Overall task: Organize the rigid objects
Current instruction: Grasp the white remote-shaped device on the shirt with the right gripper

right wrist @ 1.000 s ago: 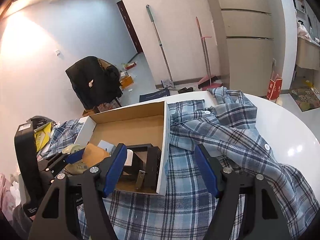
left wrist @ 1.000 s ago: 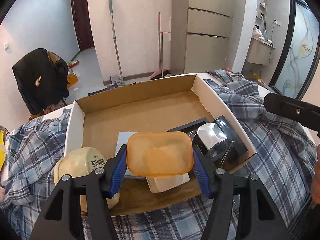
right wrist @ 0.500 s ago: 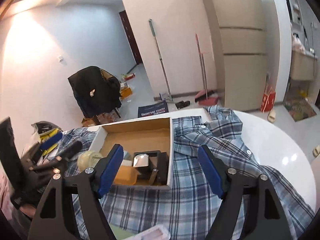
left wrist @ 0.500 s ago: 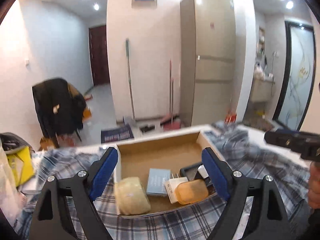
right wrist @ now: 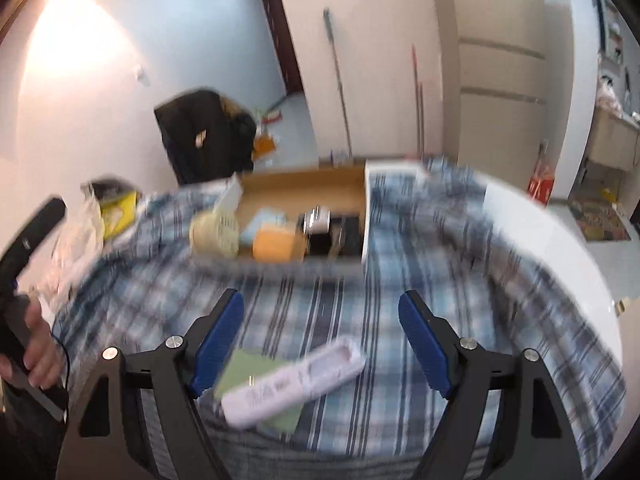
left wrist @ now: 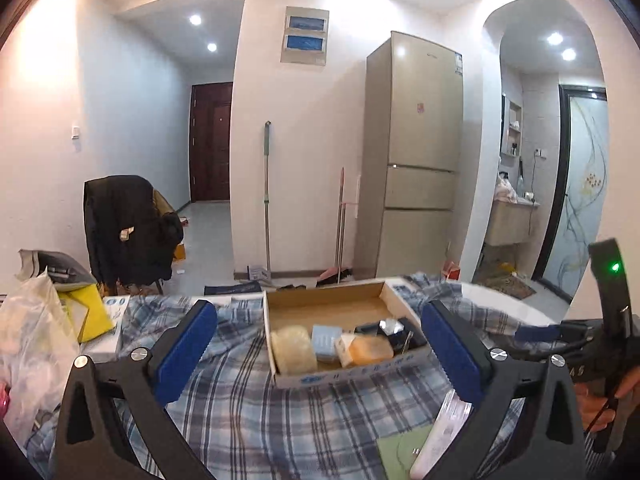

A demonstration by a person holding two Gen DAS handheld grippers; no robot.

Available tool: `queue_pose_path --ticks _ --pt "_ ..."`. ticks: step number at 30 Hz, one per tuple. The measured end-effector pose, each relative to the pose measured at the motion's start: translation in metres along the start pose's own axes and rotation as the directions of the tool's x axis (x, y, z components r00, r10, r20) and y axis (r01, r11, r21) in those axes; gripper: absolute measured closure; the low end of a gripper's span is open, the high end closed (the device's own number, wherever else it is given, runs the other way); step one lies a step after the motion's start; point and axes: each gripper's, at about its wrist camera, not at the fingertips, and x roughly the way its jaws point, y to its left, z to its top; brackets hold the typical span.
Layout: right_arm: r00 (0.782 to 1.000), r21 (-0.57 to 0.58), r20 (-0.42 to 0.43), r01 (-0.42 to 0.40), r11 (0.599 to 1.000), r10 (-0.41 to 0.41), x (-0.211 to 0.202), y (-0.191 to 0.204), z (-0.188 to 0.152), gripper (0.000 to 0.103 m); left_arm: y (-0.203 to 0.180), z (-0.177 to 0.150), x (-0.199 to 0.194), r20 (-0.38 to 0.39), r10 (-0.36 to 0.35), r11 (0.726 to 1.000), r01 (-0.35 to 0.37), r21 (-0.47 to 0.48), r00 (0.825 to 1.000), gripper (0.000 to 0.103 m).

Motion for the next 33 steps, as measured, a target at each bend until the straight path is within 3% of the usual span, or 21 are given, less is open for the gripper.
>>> queue_pose_path --ticks 2,3,5,9,16,22,26,33 --pt "0.996 0.003 -0.086 -0.029 1.000 0.029 0.015 0.001 -0.013 0.024 0.004 -0.009 0.003 -0.068 -0.018 0.999 0.016 -0.033 0.998 0.000" --pt "0.990 0.013 -0.135 -0.048 0.999 0.050 0.025 0.000 -0.018 0.024 0.007 -0.013 0.005 -0.107 -0.063 0.996 0.056 -0.063 0.992 0.000" --pt "0.977 0.054 -0.199 -0.067 0.996 0.076 0.039 -0.003 -0.025 0.024 0.008 -0.020 0.008 -0.136 -0.097 0.993 0.086 -0.083 0.986 0.000" --pt "0.946 0.050 -0.314 -0.066 0.997 0.078 0.064 0.004 -0.036 0.024 0.007 -0.028 0.010 -0.126 -0.033 0.999 0.029 -0.026 0.992 0.000" --pt "0.930 -0.002 -0.364 -0.054 0.999 0.050 0.086 0.023 -0.037 0.024 0.014 -0.037 0.025 -0.228 -0.108 0.992 0.090 -0.090 0.968 0.000" --pt "0.936 -0.100 -0.351 -0.018 0.995 -0.018 0.103 0.043 -0.028 0.032 0.016 -0.041 0.029 -0.239 -0.088 0.994 0.071 -0.079 0.967 0.000" --pt "0.938 -0.141 -0.348 -0.037 0.989 -0.014 0.112 0.055 -0.024 0.048 0.017 -0.042 0.031 -0.246 -0.088 0.994 0.069 -0.084 0.965 0.000" --pt "0.943 -0.225 -0.317 0.028 0.974 -0.100 0.100 0.055 -0.043 0.052 0.015 -0.047 0.032 -0.257 -0.068 0.997 0.058 -0.046 0.964 0.000"
